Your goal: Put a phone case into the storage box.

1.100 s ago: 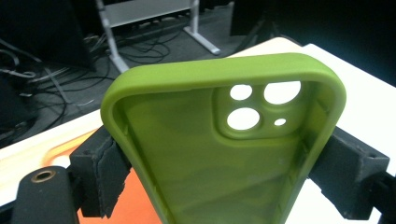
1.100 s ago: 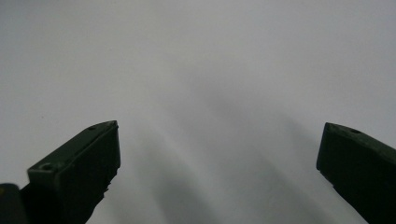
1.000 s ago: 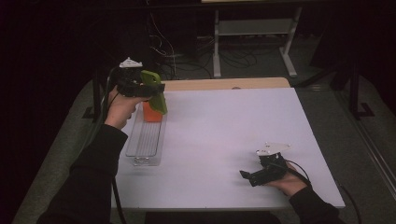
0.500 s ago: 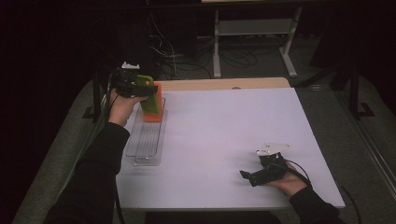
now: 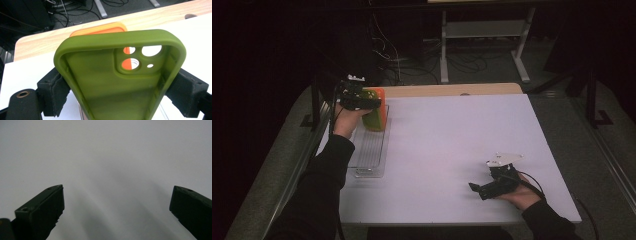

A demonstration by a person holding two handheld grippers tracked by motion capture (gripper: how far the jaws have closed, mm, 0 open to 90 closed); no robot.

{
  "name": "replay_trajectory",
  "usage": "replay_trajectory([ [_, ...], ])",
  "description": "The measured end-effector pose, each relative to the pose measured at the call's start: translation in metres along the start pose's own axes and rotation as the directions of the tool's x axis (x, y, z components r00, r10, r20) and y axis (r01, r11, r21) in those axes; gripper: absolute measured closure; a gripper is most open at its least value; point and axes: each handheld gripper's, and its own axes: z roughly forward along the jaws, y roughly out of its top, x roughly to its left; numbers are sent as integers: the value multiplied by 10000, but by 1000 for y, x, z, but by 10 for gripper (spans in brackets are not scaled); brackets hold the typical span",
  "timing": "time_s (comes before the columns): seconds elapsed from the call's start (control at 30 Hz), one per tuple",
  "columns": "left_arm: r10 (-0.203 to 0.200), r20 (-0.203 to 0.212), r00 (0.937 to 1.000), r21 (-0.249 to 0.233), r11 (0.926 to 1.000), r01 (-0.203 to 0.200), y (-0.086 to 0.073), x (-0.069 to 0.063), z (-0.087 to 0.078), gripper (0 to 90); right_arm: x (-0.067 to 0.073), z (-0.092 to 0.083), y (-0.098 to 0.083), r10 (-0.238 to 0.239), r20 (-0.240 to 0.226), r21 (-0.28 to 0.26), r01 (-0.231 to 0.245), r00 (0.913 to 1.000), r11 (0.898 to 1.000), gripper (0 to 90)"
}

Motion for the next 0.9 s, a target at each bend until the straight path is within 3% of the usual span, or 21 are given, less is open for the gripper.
replay_trajectory([
  [0.4, -144, -249, 9996, 219, 9996, 150, -8, -1, 13, 135, 0, 0, 0, -3, 12, -11, 3, 10000, 10000, 0],
  [0.9, -190, -569, 9982, 42, 9998, 193, -9, -4, 30, 124, 0, -1, 0, -29, 32, -64, 29, 10000, 10000, 0],
])
